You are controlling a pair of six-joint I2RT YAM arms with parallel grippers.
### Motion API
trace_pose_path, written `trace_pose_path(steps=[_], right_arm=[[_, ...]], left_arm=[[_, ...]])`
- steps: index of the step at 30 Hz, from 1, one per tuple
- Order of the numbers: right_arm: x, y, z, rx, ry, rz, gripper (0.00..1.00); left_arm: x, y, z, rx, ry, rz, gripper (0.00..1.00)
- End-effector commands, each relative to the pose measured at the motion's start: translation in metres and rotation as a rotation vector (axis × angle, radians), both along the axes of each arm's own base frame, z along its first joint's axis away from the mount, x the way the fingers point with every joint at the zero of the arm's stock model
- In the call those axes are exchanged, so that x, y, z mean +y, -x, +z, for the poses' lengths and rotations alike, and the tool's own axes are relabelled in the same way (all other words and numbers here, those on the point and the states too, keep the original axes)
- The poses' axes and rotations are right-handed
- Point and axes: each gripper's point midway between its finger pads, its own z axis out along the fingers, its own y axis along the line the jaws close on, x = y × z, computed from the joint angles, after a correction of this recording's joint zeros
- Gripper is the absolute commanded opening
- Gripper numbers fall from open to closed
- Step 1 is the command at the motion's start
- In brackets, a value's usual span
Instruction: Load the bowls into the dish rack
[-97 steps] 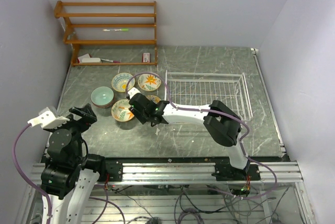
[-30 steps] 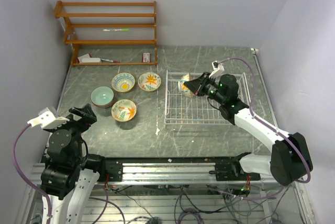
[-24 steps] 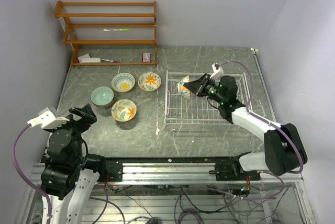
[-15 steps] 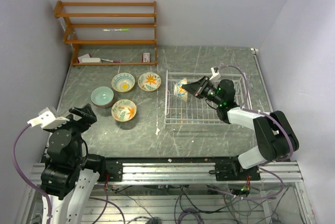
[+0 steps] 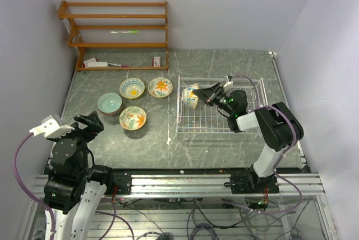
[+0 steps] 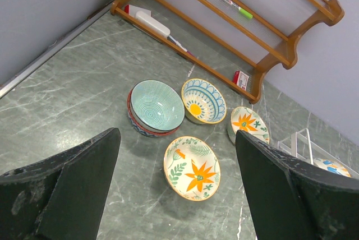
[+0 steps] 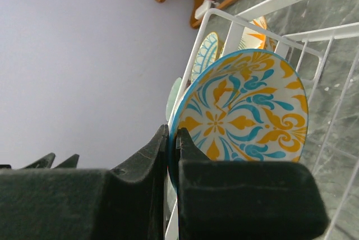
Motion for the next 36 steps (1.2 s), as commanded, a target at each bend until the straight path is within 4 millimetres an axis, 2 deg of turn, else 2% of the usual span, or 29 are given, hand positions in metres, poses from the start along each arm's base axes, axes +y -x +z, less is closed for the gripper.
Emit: trace_pose_path(steps=[1, 5, 7, 16, 21, 31, 36], right_arm=[[-0.007, -0.002, 0.018, -0.053, -0.131, -0.027, 0.00], [-0.014, -0.004, -0.002, 0.007, -0.128, -0.071, 0.01], [-0.018, -0.004, -0.012, 0.043, -0.111, -0.091, 0.08], [-0.040, -0.004, -0.050, 0.153, -0.003, -0.206, 0.17], [-0.048, -0.005, -0.060, 0.178, 0.060, -0.241, 0.26], [-0.067, -0.004, -0.072, 0.227, 0.210, -0.327, 0.29], [-0.073, -0.003, -0.072, 0.232, 0.273, -0.343, 0.30]], left_arm=[[0.002, 0.003, 0.012, -0.036, 0.001, 0.005, 0.95], [0.002, 0.003, 0.012, -0.038, 0.001, 0.005, 0.95], [0.002, 0.003, 0.012, -0.037, 0.001, 0.005, 0.95], [0.002, 0.003, 0.012, -0.036, 0.001, 0.004, 0.95], [0.002, 0.003, 0.012, -0.038, 0.001, 0.005, 0.95], [0.002, 0.004, 0.012, -0.039, 0.002, 0.005, 0.95], [0.001, 0.003, 0.012, -0.038, 0.002, 0.003, 0.95]])
